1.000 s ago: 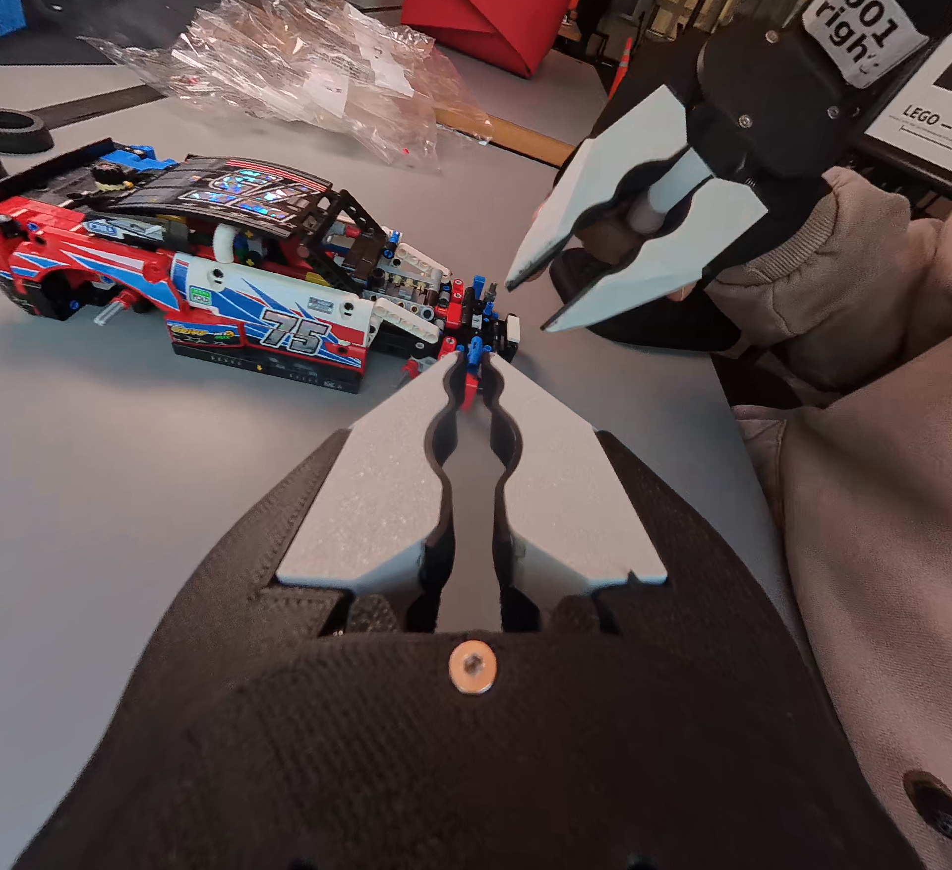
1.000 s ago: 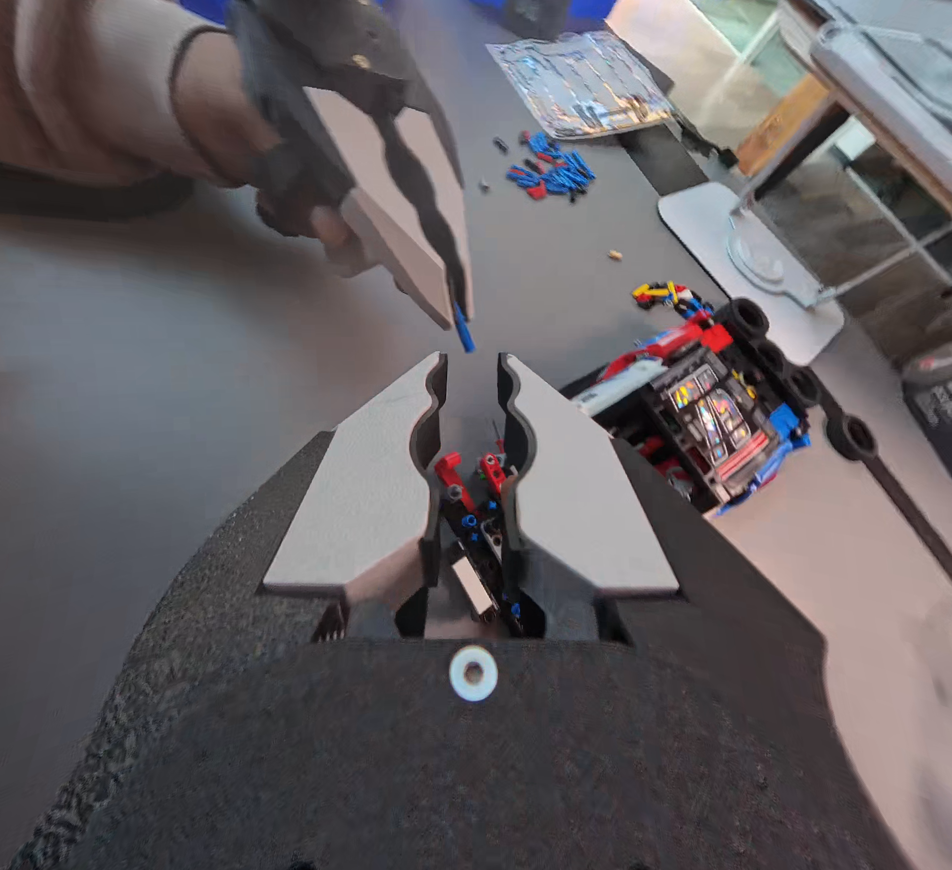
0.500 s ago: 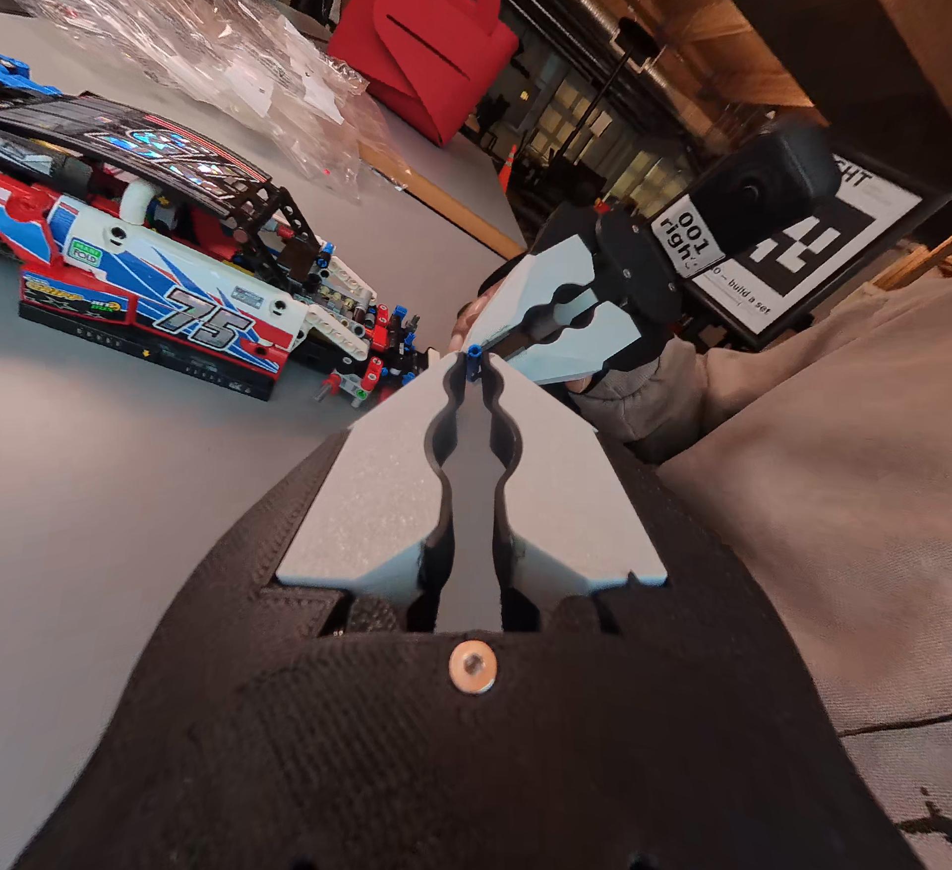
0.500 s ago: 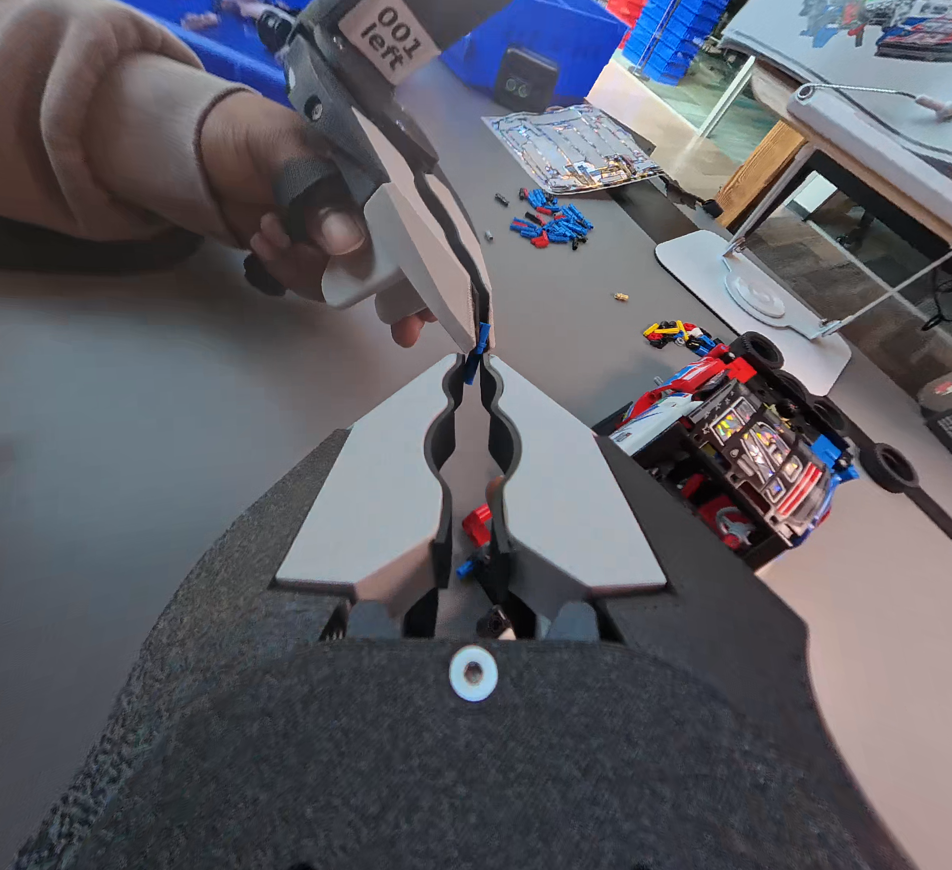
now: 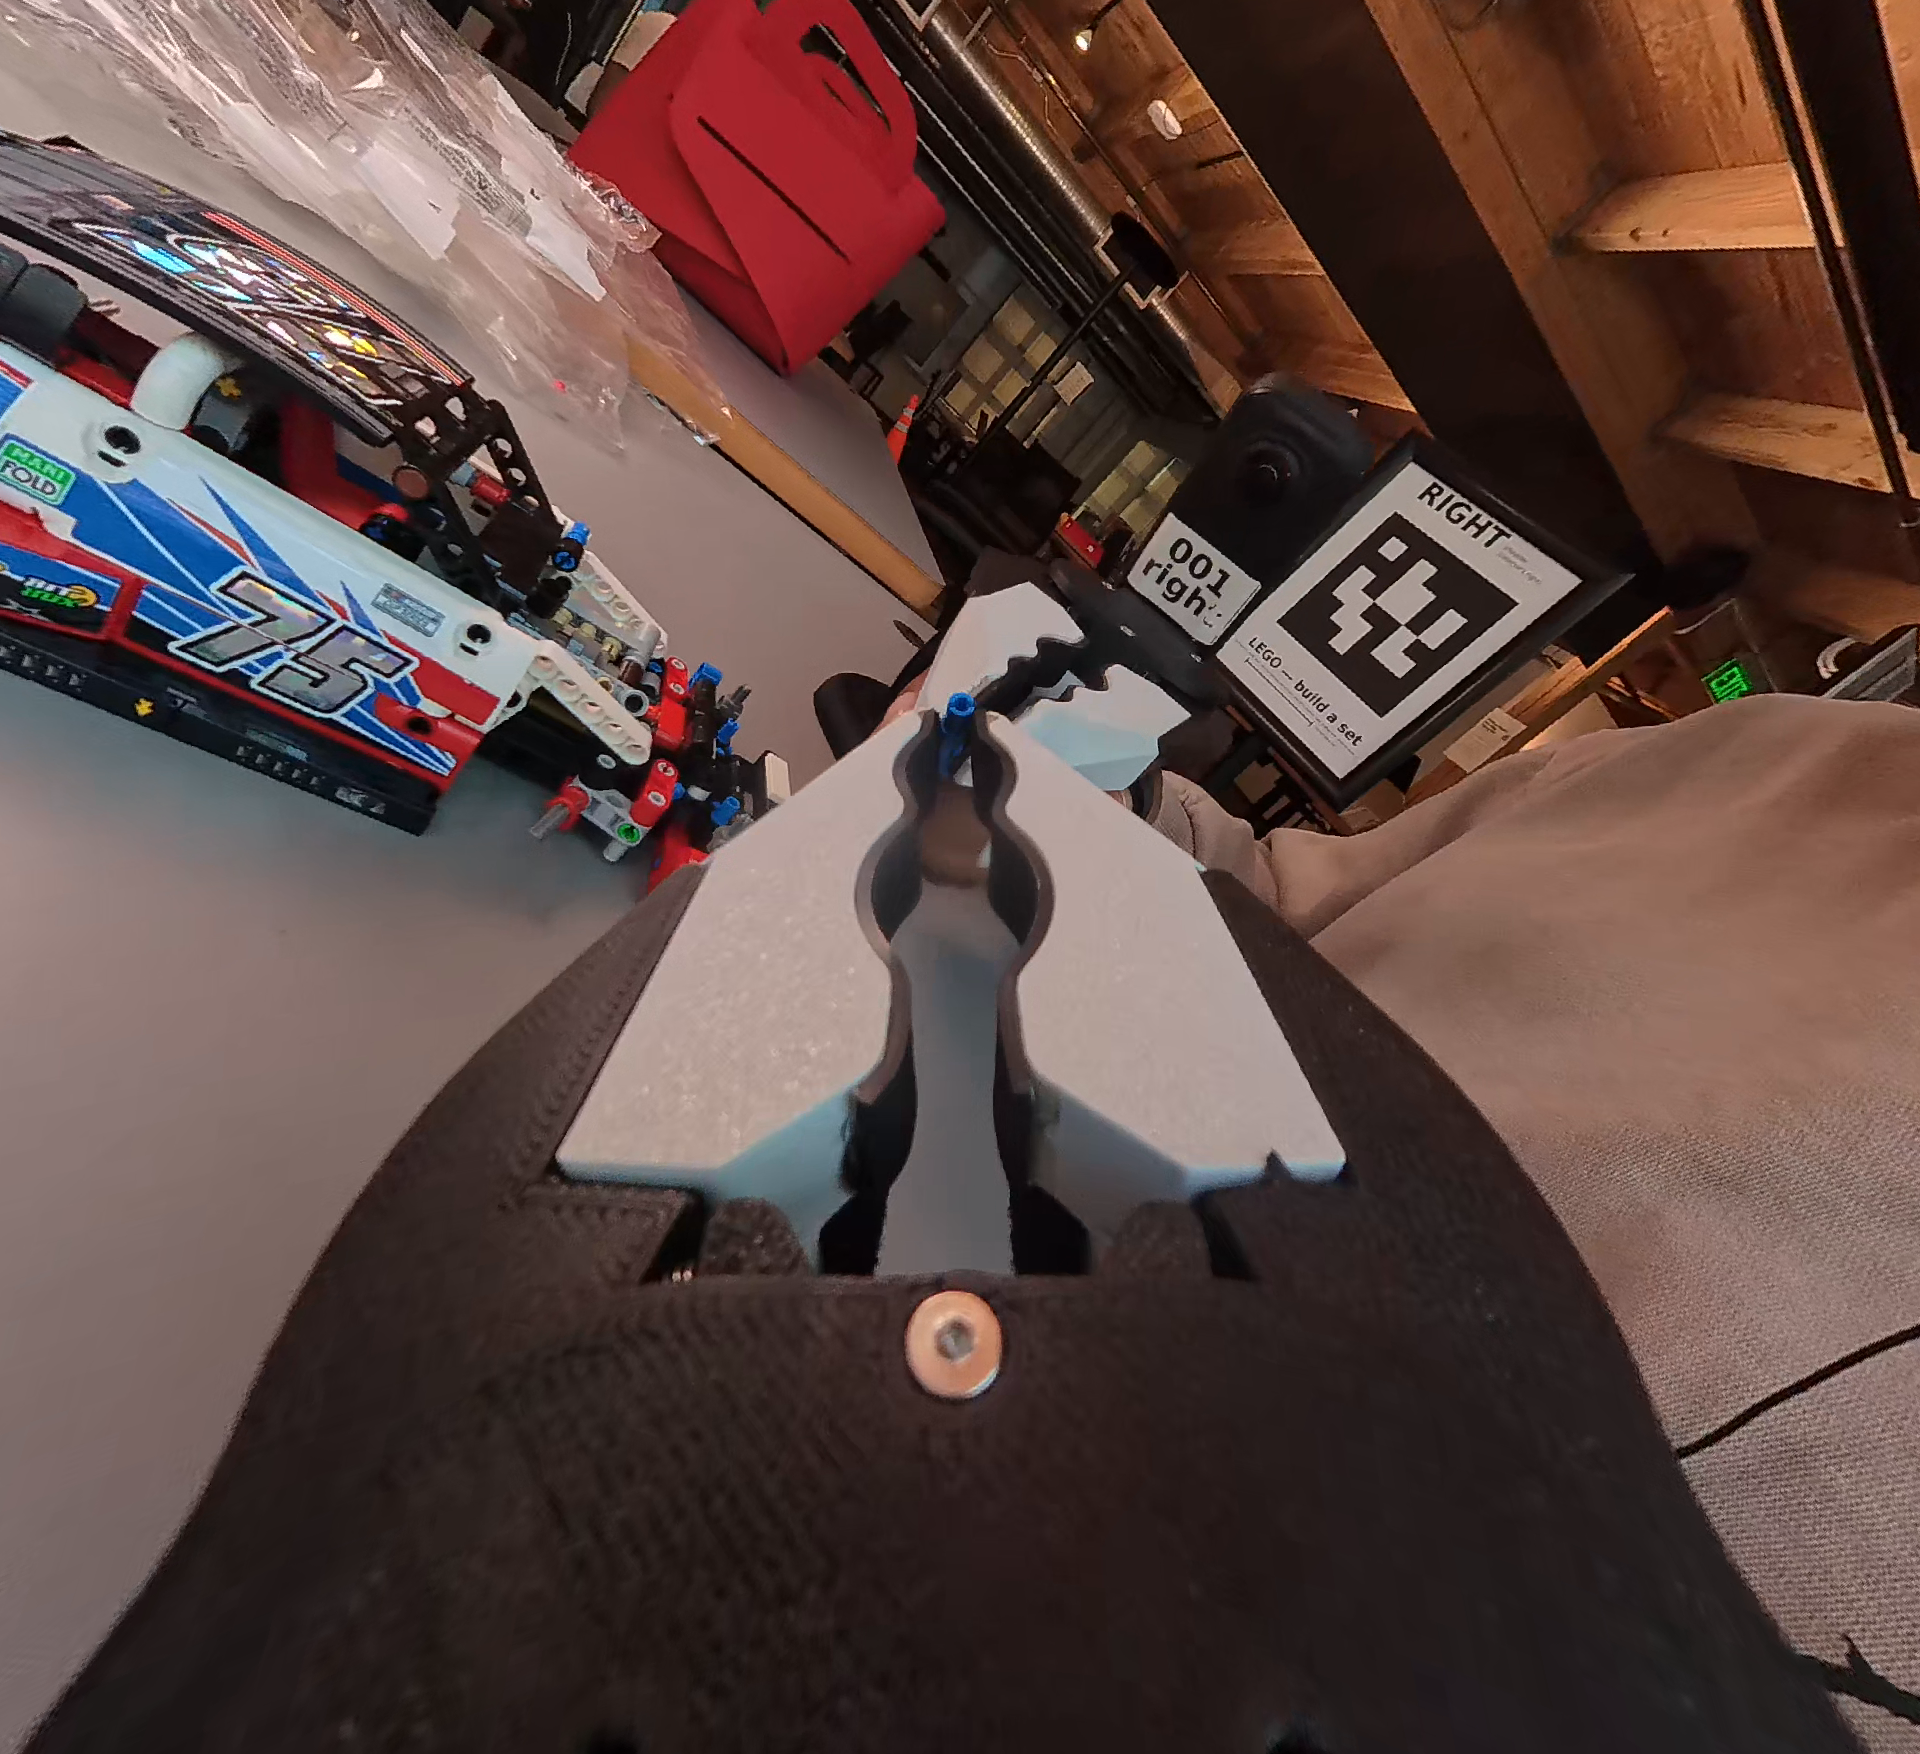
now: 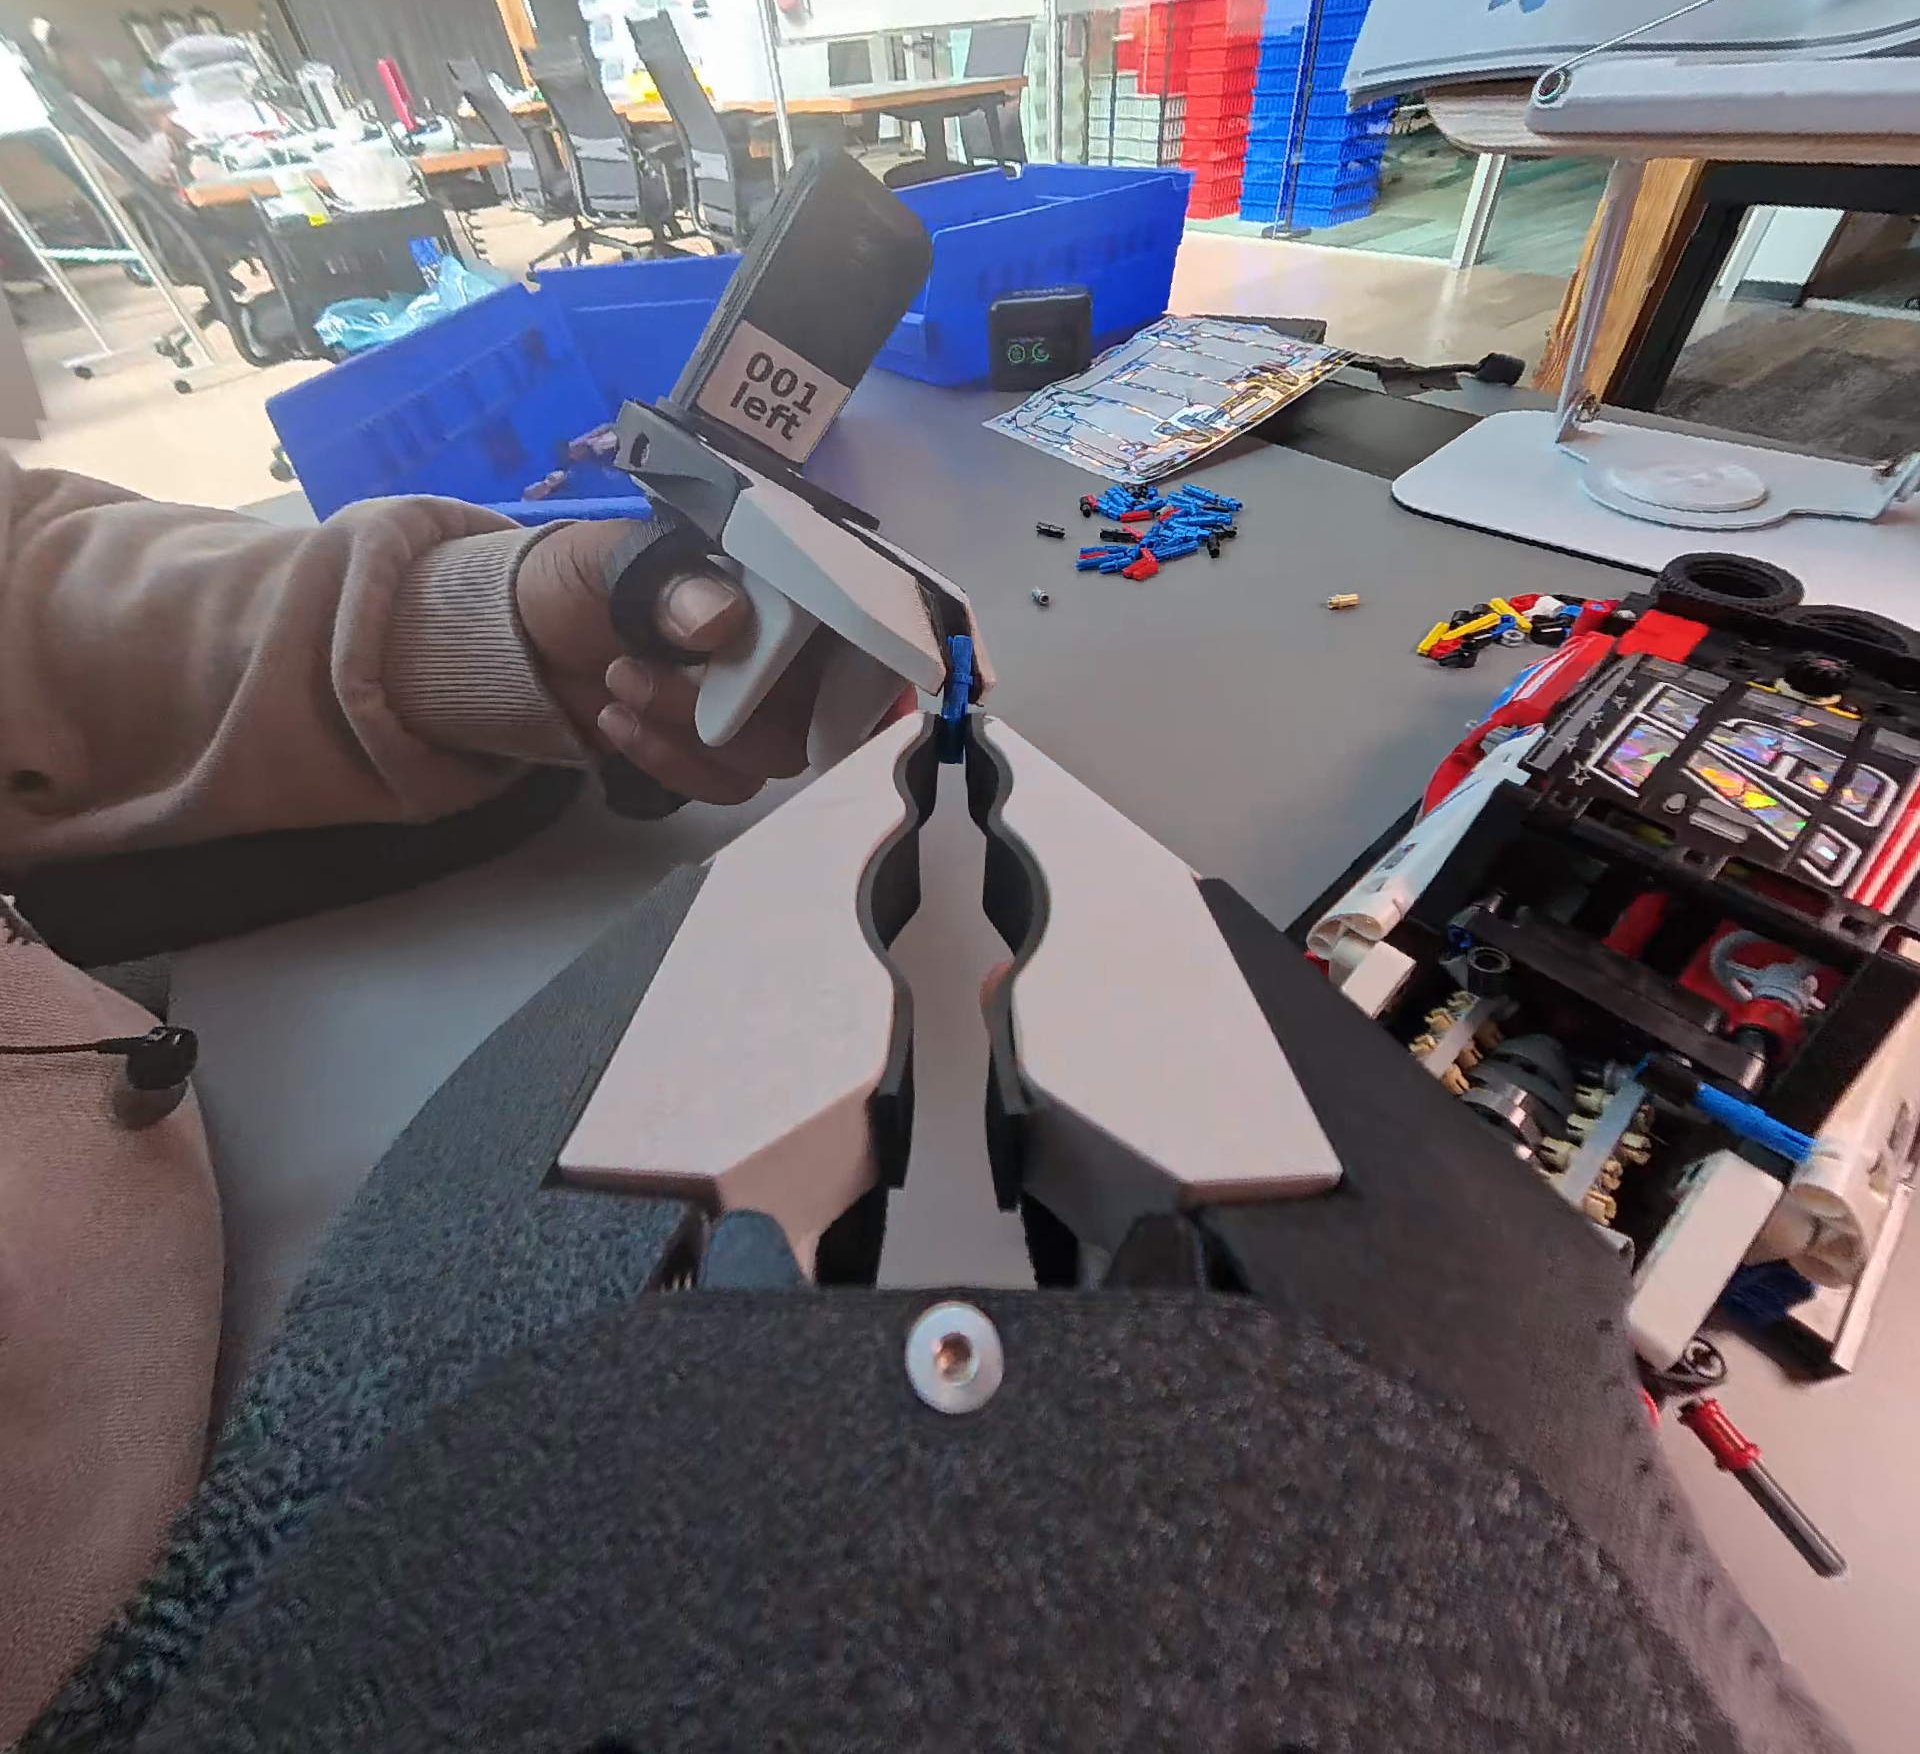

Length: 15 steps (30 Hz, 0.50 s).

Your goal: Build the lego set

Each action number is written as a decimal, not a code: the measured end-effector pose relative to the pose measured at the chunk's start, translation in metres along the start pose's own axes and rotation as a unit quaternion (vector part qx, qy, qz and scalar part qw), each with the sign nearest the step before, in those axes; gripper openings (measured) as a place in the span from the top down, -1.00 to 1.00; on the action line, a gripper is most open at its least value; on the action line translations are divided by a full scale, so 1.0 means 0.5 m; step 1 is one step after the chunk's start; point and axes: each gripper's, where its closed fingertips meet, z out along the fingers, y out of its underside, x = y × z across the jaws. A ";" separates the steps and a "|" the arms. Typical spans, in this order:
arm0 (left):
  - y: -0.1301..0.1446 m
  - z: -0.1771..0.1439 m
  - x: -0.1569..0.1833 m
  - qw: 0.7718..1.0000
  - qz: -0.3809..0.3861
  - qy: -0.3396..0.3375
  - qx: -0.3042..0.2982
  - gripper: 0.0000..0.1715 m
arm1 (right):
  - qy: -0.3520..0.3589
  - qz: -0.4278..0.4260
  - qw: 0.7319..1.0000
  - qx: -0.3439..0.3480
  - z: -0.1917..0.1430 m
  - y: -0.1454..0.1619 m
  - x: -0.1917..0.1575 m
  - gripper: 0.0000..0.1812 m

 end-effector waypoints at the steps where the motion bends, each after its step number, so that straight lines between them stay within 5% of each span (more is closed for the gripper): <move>1: -0.001 0.000 0.001 1.000 0.001 0.001 0.001 0.96 | 0.002 -0.002 1.000 -0.001 0.000 0.000 0.000 0.98; 5: -0.026 -0.001 0.034 0.998 0.034 0.030 0.037 0.72 | -0.022 0.069 0.996 0.047 -0.006 -0.022 -0.002 0.98; 8: -0.019 0.005 0.042 0.991 0.132 0.000 0.020 0.66 | -0.083 0.233 0.959 0.137 -0.022 -0.062 -0.003 0.99; 12: -0.016 0.011 0.030 0.932 0.339 -0.125 -0.001 0.65 | -0.148 0.410 0.876 0.208 -0.025 -0.076 -0.003 0.98; 15: -0.019 0.009 0.031 0.894 0.415 -0.169 -0.005 0.74 | -0.168 0.460 0.846 0.210 -0.008 -0.064 -0.023 0.99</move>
